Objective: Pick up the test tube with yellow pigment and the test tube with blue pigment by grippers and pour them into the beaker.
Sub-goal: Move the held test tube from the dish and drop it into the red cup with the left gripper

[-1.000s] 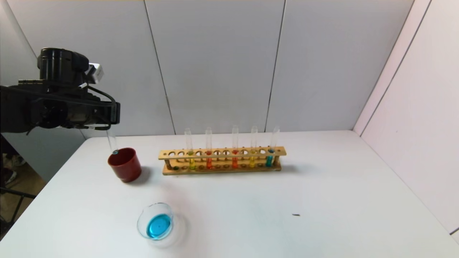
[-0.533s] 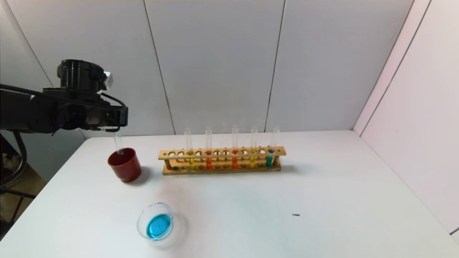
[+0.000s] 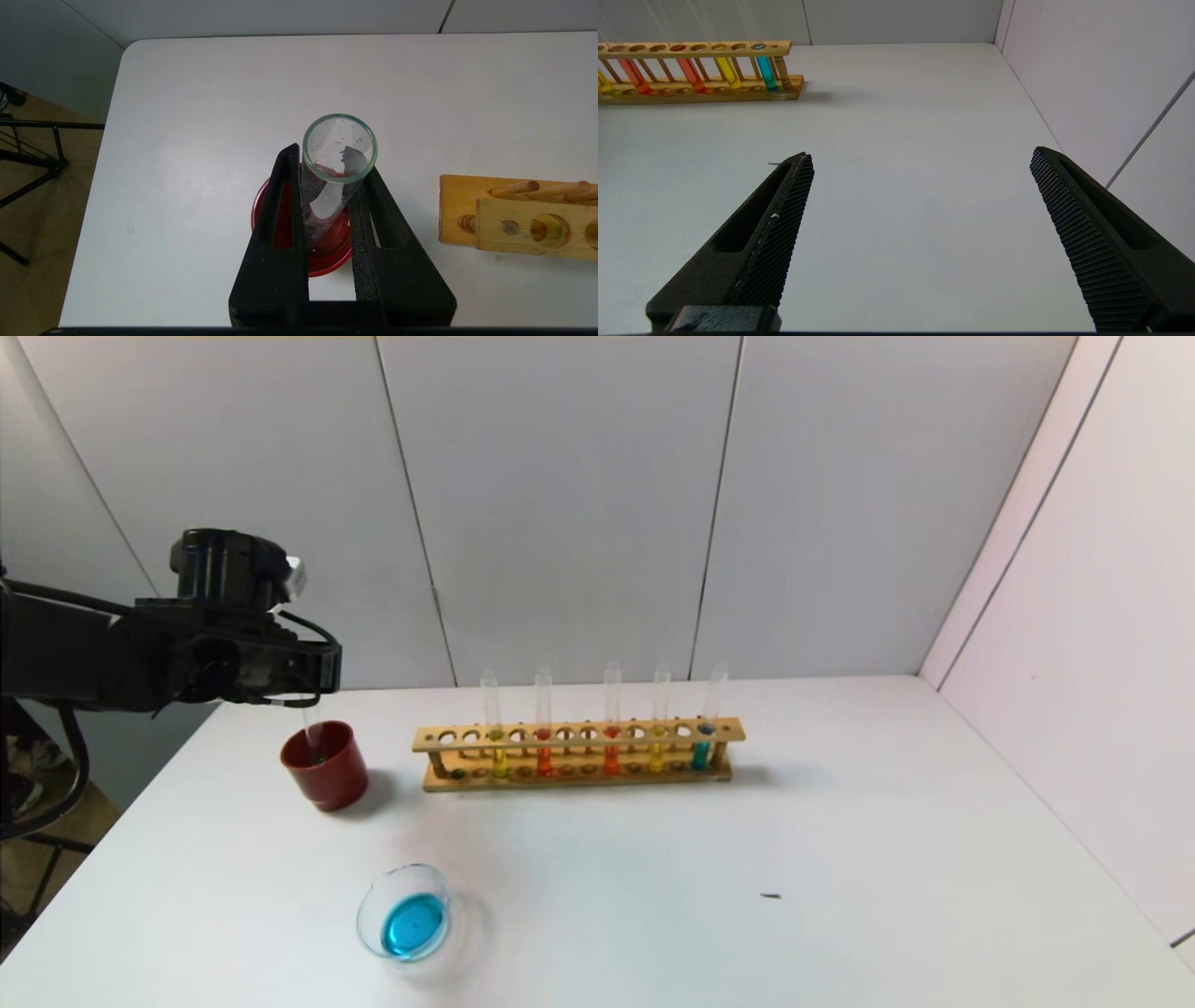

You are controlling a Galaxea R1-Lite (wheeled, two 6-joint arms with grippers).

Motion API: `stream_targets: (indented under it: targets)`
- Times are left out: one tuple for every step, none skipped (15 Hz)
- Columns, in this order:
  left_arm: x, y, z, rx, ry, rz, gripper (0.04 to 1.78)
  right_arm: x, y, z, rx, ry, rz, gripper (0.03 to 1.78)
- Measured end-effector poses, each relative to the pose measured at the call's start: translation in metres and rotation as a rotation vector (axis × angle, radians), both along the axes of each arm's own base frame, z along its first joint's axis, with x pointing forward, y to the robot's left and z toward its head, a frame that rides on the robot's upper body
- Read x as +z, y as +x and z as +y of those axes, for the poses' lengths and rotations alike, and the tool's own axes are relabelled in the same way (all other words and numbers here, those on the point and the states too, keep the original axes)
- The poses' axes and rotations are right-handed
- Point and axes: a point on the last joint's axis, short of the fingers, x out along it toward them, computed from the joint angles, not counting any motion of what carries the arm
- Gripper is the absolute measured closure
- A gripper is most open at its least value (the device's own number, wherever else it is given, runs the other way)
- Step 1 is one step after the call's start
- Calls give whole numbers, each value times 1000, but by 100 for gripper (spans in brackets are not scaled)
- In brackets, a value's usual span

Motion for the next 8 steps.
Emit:
stream_targets:
  targets:
    - [-3, -1, 0, -1, -1, 3, 151, 0, 0, 0, 0, 0, 0, 11]
    - [-7, -2, 0, 0, -1, 14, 151, 0, 0, 0, 0, 0, 0, 11]
    - [-11, -3, 0, -2, -2, 24, 151, 0, 0, 0, 0, 0, 0, 11]
    - [-15, -4, 0, -8, -5, 28, 151, 0, 0, 0, 0, 0, 0, 11]
    - [-17, -5, 0, -11, -8, 23, 151, 0, 0, 0, 0, 0, 0, 11]
    - [-20, -5, 0, -12, -8, 28, 150, 0, 0, 0, 0, 0, 0, 11]
    - [-23, -6, 0, -12, -8, 32, 147, 0, 0, 0, 0, 0, 0, 11]
    - [-24, -6, 0, -12, -8, 30, 142, 0, 0, 0, 0, 0, 0, 11]
